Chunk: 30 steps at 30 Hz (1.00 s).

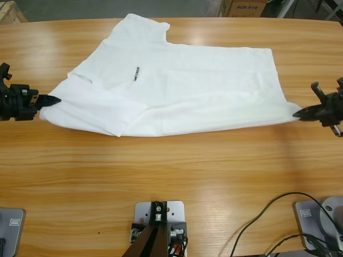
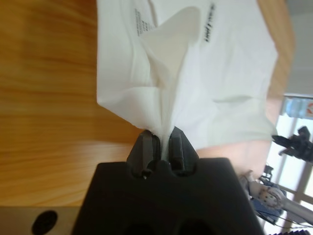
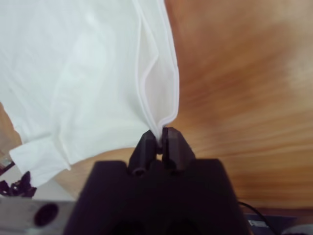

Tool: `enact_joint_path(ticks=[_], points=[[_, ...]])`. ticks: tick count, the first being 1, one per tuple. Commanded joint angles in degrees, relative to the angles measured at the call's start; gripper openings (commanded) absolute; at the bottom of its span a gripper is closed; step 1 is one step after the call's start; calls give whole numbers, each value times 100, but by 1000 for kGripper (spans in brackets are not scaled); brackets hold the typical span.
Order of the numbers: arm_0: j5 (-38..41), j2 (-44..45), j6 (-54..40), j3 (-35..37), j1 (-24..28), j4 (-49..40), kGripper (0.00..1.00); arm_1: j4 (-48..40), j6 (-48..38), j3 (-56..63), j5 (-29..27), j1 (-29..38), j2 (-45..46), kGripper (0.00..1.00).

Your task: Fold clothes

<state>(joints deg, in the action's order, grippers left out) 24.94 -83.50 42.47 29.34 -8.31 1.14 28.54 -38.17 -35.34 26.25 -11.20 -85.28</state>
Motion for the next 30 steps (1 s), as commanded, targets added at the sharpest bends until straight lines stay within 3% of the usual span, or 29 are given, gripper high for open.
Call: enact_joint_path(ticks=[1,14,30], points=[[-439,289,-77,-192,172,-559,0,220,-553,335,-489,-52,697,0],[-516,203,-168,-315,172,-786,0,564,-630,196,-672,-57,-55,0],[-593,-868,-262,-288,-55,-552,0,440,-677,133,-989,-57,-990,0]])
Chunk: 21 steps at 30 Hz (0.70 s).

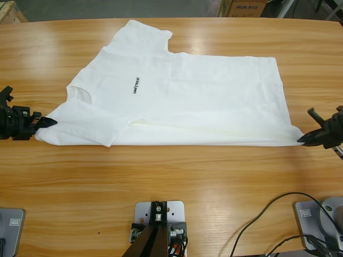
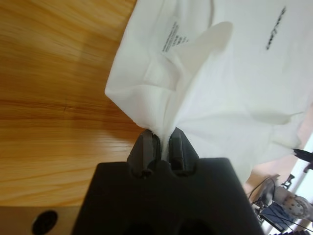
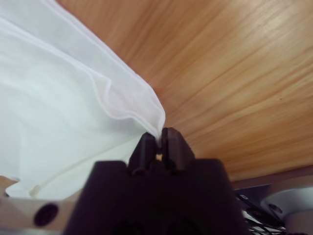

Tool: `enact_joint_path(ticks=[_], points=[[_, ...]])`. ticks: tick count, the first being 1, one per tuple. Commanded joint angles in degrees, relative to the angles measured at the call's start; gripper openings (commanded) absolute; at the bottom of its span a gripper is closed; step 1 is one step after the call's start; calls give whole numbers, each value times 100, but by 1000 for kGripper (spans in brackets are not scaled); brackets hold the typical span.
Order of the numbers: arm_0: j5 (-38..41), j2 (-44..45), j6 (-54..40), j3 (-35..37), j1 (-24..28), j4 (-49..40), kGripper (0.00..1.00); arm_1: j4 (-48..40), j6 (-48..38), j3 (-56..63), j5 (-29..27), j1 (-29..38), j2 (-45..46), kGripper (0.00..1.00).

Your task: Fold clothes

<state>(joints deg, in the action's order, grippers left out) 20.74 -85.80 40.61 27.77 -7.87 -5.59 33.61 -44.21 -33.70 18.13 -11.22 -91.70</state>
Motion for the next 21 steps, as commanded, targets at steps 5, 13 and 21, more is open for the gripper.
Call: enact_joint_path(ticks=[5,13,21], points=[[-258,-738,-50,-140,-179,129,0,-121,-88,-32,-179,-56,-435,0],[-439,-594,86,-342,-506,120,0,-126,-114,-32,-173,-47,-472,0],[-629,13,594,-763,-637,115,0,-114,-123,-32,-135,-47,-449,0]])
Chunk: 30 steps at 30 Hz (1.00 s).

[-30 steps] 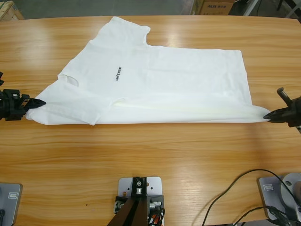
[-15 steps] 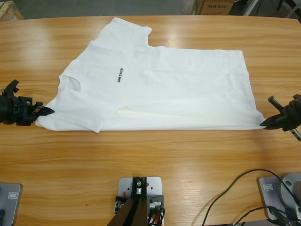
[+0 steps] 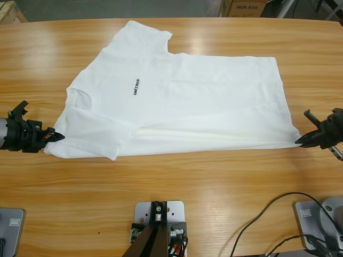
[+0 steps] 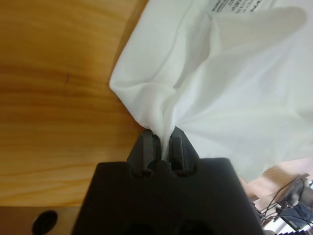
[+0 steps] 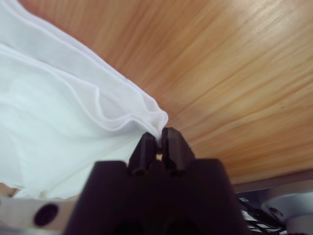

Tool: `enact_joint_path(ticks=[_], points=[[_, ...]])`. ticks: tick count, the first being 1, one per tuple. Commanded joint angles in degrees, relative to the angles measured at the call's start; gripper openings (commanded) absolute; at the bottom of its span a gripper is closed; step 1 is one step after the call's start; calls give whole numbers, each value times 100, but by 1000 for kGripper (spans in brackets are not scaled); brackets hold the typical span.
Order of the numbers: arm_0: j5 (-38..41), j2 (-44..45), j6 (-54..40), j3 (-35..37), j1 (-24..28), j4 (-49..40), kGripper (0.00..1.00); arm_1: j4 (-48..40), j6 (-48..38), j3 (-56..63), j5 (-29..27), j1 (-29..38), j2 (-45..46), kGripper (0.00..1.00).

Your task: Fold clothes

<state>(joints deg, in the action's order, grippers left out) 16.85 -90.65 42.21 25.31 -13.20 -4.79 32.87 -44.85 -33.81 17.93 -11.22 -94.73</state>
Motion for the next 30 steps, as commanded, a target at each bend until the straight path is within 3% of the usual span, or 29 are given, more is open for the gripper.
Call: enact_joint_path(ticks=[1,16,17,18,19,20,26,30], points=[[-270,581,518,-576,-108,31,0,-33,-59,-20,-114,-47,-142,0],[-472,680,877,-782,-139,31,22,99,-227,-29,-49,-47,-480,0],[-472,678,877,-782,-139,31,400,143,-268,-29,-76,-47,-469,18],[-472,671,877,-776,-139,31,729,188,-324,-29,-100,-47,-422,191],[-472,680,877,-769,-139,31,877,203,-331,-29,-116,-47,-364,309],[-472,689,877,-764,-143,31,926,210,-329,-29,-134,-47,-314,400],[-472,914,861,-755,-231,31,952,203,-236,-20,-199,-26,109,980],[-500,1270,814,-685,-350,31,968,250,-208,-31,-329,-21,751,1000]])
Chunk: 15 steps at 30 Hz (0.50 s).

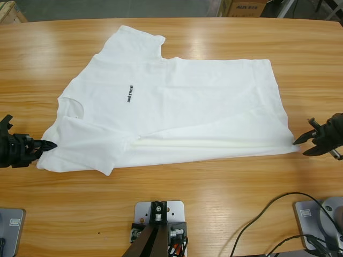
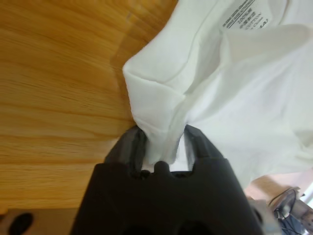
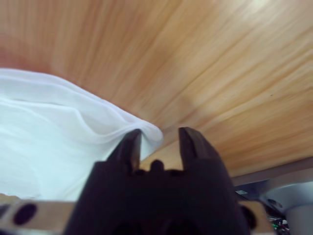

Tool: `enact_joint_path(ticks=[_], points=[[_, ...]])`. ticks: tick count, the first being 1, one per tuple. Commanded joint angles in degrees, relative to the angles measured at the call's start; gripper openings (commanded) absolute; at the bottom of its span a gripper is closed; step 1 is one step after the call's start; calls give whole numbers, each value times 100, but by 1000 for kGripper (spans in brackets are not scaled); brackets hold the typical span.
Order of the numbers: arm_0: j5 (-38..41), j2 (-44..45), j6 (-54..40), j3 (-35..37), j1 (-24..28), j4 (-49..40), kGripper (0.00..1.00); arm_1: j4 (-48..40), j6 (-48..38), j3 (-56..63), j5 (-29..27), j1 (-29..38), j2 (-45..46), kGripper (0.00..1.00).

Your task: Fold clothes

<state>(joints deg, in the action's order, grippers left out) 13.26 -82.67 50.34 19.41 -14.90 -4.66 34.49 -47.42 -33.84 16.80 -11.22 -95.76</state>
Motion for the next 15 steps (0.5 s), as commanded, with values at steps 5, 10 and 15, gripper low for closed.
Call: enact_joint_path(ticks=[5,10,15], points=[[-140,747,-24,75,-236,-70,964,144,126,-290,-255,154,1504,1000],[-113,843,-151,640,-540,-274,964,-58,743,-1160,-135,1245,1072,1000],[27,437,-747,1424,-732,-719,964,-214,1656,-1556,-51,1920,567,1000]])
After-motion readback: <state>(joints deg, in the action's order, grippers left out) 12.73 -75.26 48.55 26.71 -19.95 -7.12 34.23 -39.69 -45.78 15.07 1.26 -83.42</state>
